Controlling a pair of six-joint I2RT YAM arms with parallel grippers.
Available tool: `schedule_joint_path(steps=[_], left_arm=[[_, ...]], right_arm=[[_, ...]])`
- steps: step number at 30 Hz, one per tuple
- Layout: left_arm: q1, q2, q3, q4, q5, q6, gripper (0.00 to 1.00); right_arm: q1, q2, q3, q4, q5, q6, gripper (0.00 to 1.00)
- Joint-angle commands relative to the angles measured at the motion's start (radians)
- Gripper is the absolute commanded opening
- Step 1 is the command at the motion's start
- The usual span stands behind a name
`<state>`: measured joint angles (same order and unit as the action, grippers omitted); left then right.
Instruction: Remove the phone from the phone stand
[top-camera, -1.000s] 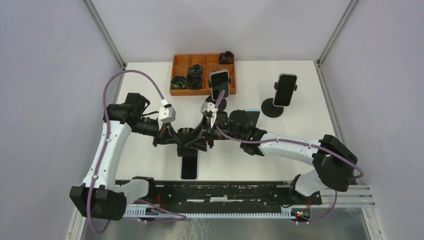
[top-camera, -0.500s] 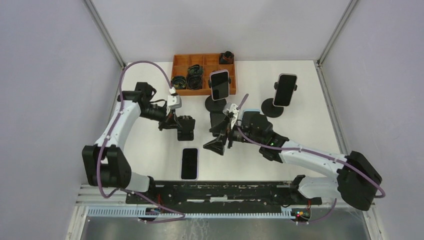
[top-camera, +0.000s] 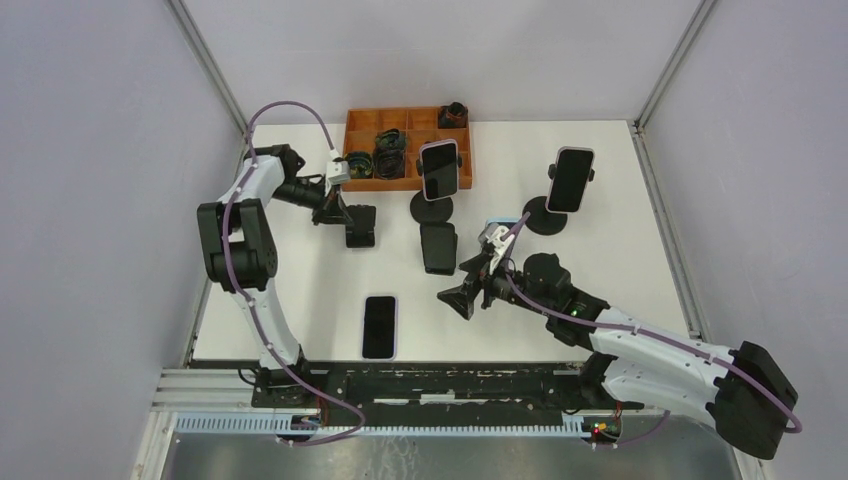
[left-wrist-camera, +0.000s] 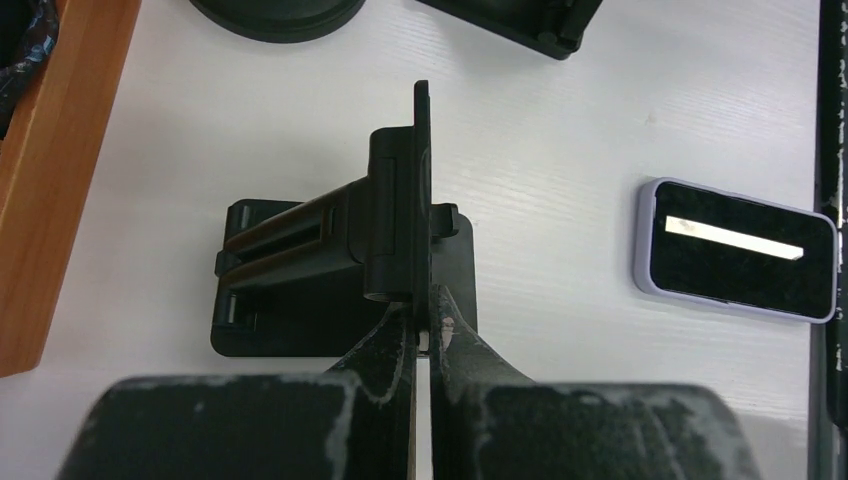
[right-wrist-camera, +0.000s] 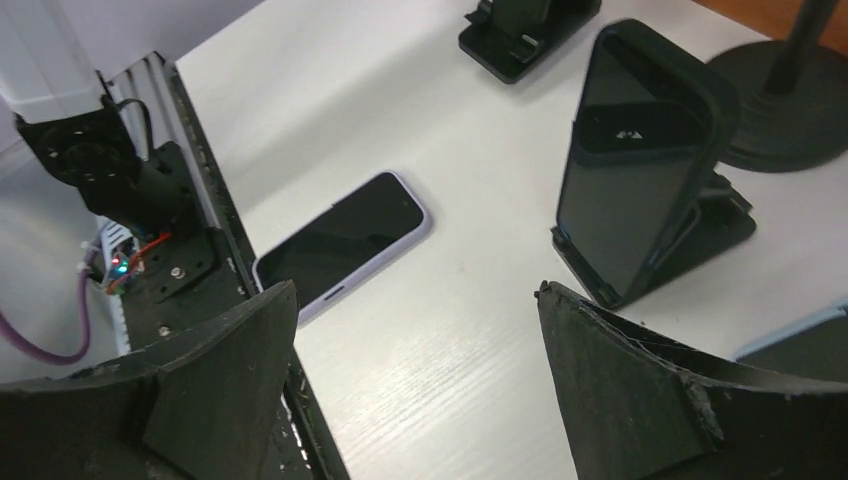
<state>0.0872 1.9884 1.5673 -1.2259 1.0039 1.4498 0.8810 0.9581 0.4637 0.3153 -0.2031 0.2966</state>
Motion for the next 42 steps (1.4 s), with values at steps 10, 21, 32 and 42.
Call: schedule_joint_path(steps=[10,21,32,42], left_arm=[[-0.007,0.193,0.189,-0.169,0.025,0.231,0.09],[0.018,0.047,0.163,-0.028,-0.019,-0.028,1.0],[0.027,-0.317,0.175,0.013,-0.221,-0.589,1.0],[0.084,-0.555,0.054,0.149,-0.2,-0.856,1.0]], right_arm=[[0.001,0.034,0.002,-0.003,0.121,-0.029,0.97],[-0.034,0.057,0.045,-0.049,0.154,-0.047,0.98],[-0.061,0.364,0.197,0.009,0.236,-0.087,0.98],[-0.068,0.595,0.276,0.122,0.308,-0.104,0.98]])
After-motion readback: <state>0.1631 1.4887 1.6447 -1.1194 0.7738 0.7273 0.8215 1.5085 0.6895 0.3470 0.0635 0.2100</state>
